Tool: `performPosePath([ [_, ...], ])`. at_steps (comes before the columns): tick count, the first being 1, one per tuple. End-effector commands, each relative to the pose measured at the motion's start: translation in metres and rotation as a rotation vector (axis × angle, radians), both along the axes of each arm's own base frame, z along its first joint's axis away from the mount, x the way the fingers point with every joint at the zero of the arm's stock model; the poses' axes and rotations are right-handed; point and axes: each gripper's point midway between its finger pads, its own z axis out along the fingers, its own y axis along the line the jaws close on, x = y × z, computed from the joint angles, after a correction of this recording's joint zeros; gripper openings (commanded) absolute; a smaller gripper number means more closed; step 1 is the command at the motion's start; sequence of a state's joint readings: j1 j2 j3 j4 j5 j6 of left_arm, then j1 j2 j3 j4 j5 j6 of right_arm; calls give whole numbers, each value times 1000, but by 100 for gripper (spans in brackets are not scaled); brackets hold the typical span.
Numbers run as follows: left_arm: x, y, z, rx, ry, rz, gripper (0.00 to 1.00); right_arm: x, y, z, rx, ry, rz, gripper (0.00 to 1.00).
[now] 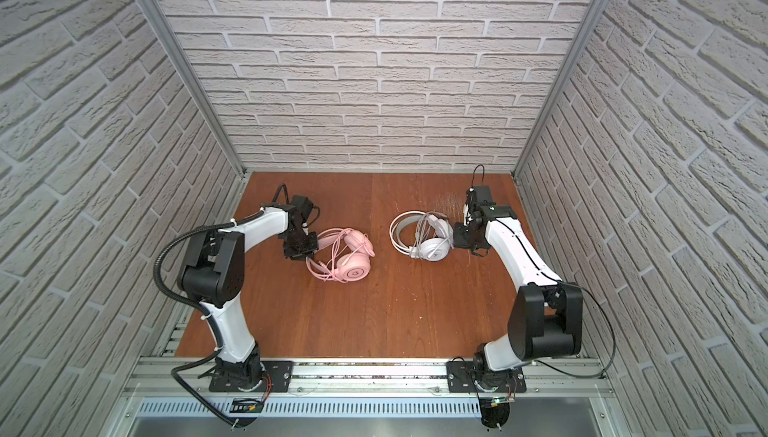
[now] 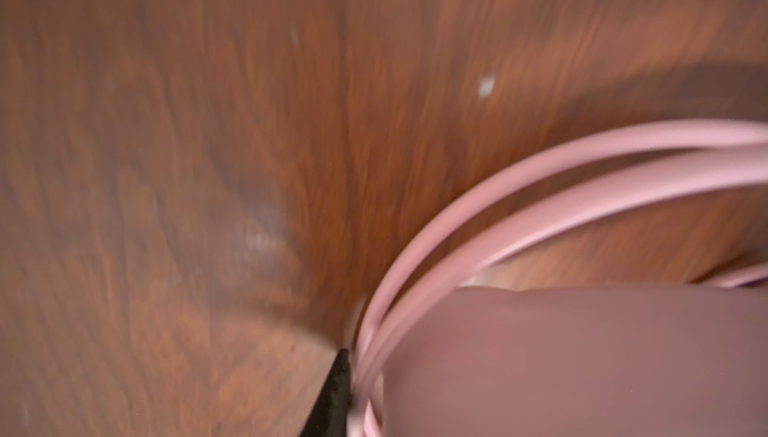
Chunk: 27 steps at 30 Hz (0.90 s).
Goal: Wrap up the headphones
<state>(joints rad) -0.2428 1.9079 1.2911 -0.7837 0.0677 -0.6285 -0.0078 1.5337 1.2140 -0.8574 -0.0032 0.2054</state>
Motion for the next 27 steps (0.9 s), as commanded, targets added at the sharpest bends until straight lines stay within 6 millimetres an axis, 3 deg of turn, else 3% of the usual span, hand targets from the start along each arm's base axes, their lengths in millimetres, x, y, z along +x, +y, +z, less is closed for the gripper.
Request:
performPosePath([
  [1, 25, 3, -3, 6, -29, -18, 22, 32, -11, 1, -46, -42, -23, 6],
  [5, 38, 7, -7, 8, -27, -24, 22, 52, -20, -18, -77, -11, -32, 6],
  [13, 58, 23, -8, 5, -38, 3, 22, 77, -13, -46, -39, 19, -30, 5],
  [27, 84, 26, 4, 7, -97, -9, 25, 93, 35, -50, 96, -6, 23, 6],
])
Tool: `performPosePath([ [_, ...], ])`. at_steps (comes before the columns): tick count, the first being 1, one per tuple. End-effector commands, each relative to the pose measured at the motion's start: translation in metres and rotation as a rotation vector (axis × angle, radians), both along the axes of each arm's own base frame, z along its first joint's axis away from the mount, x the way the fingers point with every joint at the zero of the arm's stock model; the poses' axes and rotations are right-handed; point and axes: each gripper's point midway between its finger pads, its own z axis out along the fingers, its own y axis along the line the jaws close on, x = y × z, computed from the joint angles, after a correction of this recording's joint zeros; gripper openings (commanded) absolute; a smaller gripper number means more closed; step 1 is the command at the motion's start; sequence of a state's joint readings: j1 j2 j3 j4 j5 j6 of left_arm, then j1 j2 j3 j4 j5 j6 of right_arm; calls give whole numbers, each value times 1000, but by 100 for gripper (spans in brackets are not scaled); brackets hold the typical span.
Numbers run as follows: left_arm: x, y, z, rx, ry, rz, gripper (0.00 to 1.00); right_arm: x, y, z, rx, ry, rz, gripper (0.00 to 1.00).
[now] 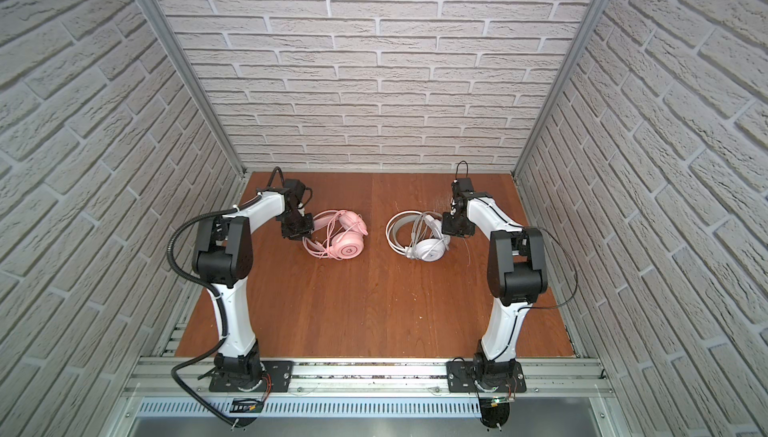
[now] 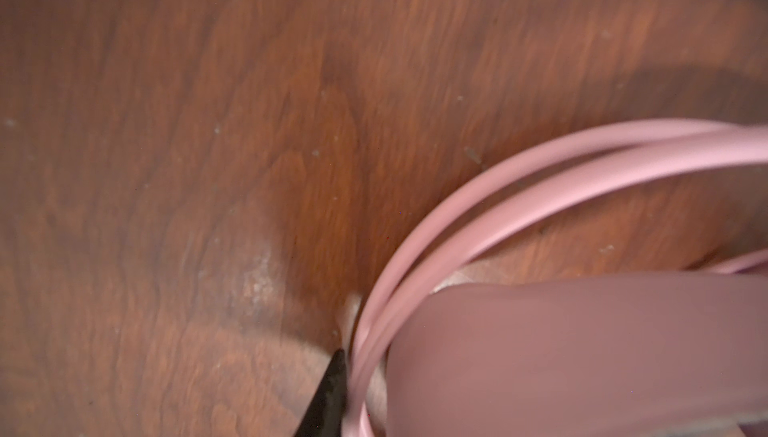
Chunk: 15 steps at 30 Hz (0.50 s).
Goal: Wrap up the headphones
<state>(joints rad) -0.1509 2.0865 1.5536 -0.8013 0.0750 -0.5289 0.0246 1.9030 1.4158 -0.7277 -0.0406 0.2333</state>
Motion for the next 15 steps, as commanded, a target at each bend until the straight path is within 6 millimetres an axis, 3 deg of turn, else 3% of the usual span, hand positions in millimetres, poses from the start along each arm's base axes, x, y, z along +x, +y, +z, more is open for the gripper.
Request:
performPosePath([
  [1, 12, 5, 1, 15, -23, -1, 25, 14, 17, 8, 53, -44, 6, 6],
  [8, 16, 3, 9, 5, -41, 6, 34, 16, 23, 5, 69, -37, 10, 6],
  [15, 14, 2, 14, -10, -57, 34, 45, 12, 17, 33, 56, -107, 10, 7],
])
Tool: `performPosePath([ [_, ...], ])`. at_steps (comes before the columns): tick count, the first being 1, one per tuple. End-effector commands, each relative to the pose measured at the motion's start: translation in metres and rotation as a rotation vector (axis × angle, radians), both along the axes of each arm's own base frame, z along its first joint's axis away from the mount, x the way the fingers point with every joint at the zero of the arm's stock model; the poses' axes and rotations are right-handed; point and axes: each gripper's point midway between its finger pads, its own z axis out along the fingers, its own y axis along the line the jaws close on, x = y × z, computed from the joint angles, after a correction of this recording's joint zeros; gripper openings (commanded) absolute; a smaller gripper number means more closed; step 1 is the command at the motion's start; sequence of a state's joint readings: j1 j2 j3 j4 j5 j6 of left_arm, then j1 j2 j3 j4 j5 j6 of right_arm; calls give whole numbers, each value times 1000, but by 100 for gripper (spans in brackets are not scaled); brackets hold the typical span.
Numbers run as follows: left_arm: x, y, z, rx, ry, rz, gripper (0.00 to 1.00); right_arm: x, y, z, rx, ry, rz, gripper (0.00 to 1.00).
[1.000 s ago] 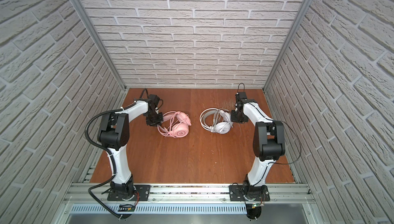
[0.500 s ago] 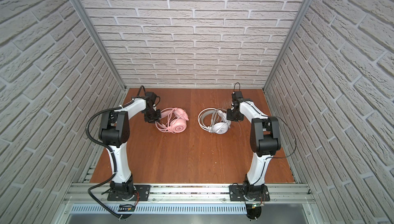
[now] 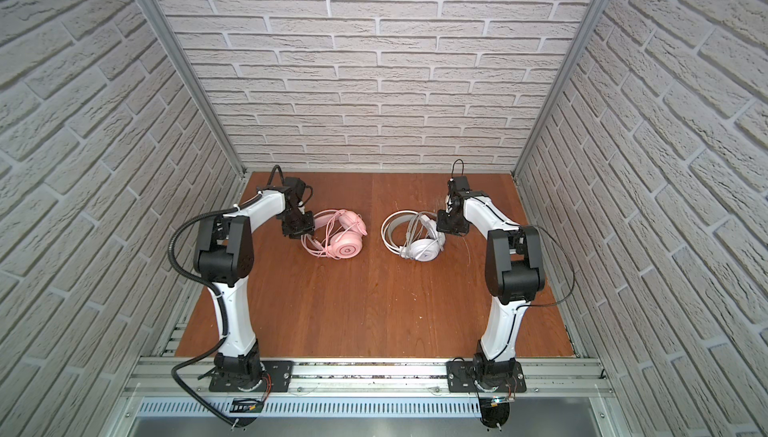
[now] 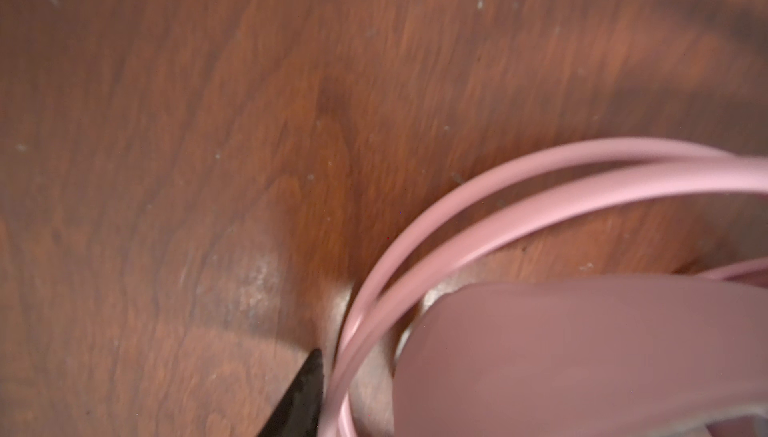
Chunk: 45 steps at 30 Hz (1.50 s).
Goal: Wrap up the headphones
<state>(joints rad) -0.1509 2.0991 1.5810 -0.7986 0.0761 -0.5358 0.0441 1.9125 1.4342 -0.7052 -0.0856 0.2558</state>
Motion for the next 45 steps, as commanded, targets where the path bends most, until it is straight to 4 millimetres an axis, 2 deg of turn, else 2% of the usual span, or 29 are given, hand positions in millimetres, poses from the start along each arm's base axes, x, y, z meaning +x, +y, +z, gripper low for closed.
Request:
performPosePath([
  [1, 6, 3, 13, -8, -45, 31, 47, 2, -1, 34, 3, -88, -4, 8],
  [7, 9, 0, 25, -33, -71, 56, 67, -5, -23, 74, -53, -221, -25, 10],
  [10, 9, -2, 36, -39, -91, 65, 84, -10, -35, 96, -65, -338, -48, 14],
  [11, 9, -3, 40, -38, -99, 67, 88, -12, -41, 100, -83, -355, -56, 18],
  [13, 10, -3, 53, -30, -127, 69, 95, -20, -51, 106, -129, -385, -71, 35],
  [15, 11, -5, 68, -25, -156, 60, 98, -26, -59, 107, -154, -419, -80, 50],
  [17, 11, -5, 87, 2, -197, 30, 98, -31, -65, 105, -167, -463, -98, 71],
  [19, 10, -2, 111, 55, -263, -9, 98, -37, -73, 98, -178, -500, -126, 84],
  [22, 9, 16, 147, 180, -407, -17, 98, -44, -80, 87, -181, -580, -160, 93],
  [25, 5, 38, 177, 283, -590, 25, 98, -53, -90, 77, -221, -657, -213, 97],
  [27, 0, 52, 184, 348, -687, 49, 98, -58, -94, 72, -240, -706, -228, 97],
  [29, -8, 63, 184, 406, -742, 47, 98, -62, -94, 70, -248, -774, -230, 97],
  [34, -26, 90, 169, 533, -802, 66, 98, -70, -89, 60, -249, -871, -203, 97],
  [37, -34, 99, 163, 569, -900, 98, 98, -64, -81, 50, -214, -885, -165, 97],
  [40, -39, 99, 155, 574, -989, 101, 98, -55, -72, 48, -180, -877, -109, 97],
  [45, -44, 109, 129, 609, -957, 103, 98, -46, -47, 45, -107, -957, 25, 97],
])
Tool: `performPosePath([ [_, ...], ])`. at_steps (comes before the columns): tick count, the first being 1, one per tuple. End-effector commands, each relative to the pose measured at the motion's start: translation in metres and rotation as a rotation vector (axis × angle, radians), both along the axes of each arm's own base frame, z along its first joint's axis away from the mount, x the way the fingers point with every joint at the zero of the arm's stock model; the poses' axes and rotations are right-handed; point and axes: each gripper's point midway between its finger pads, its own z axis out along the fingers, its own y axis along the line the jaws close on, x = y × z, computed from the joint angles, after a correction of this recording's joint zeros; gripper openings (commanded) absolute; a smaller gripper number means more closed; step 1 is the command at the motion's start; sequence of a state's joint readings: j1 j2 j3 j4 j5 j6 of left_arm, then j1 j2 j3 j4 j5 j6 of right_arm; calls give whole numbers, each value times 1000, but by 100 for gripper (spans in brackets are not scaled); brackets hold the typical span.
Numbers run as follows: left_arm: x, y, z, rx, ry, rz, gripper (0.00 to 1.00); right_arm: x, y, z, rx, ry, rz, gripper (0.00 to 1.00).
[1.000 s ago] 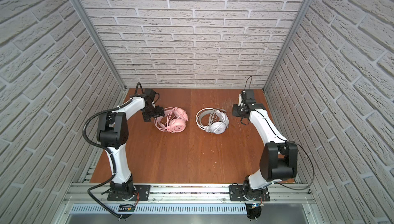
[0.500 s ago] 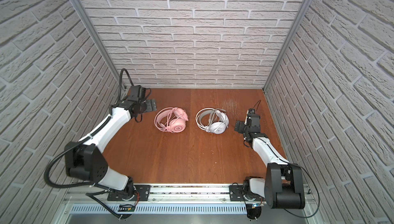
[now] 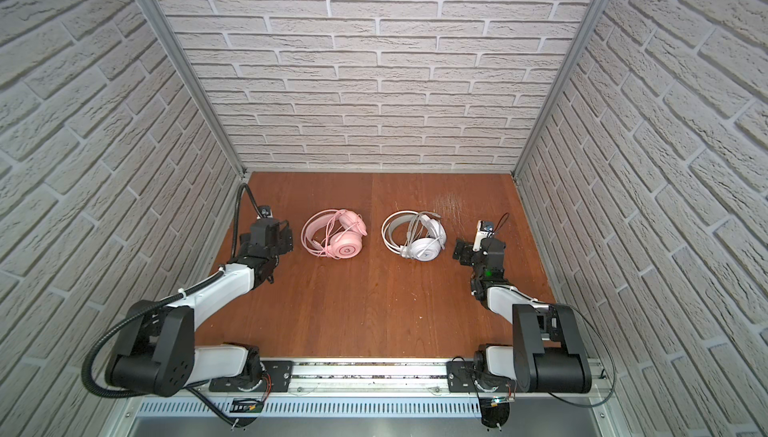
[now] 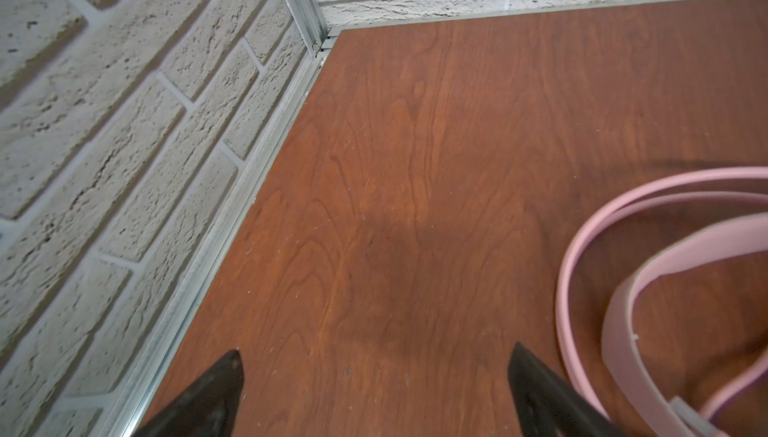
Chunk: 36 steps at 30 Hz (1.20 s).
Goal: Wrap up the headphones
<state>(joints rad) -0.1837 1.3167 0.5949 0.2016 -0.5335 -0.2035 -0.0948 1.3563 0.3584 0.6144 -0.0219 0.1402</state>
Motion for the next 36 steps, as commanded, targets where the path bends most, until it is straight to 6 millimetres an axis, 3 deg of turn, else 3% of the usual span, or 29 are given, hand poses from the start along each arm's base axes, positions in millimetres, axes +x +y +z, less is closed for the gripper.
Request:
performPosePath([
  [1, 17, 11, 30, 11, -191, 46, 98, 15, 20, 26, -15, -142, 130, 97],
  [7, 29, 12, 32, -17, -260, 25, 98, 13, 22, 25, -10, -138, 142, 97],
  [10, 28, 4, 22, 2, -155, -29, 98, 6, 27, 16, -24, -170, 164, 97],
  [12, 24, 9, 22, 22, -154, -27, 98, 5, 28, 19, -2, -288, 166, 100],
  [17, 18, 26, 26, 39, -228, -11, 98, -2, 23, 9, 17, -190, 155, 100],
  [24, 17, 38, -20, 13, -211, 16, 98, 3, 24, 16, 10, -249, 168, 100],
  [29, 22, 41, -24, -48, -199, -7, 98, 13, 37, 16, 6, -219, 248, 100],
  [36, 19, 36, -36, -96, -221, -66, 98, 14, 38, 15, 1, -210, 250, 100],
])
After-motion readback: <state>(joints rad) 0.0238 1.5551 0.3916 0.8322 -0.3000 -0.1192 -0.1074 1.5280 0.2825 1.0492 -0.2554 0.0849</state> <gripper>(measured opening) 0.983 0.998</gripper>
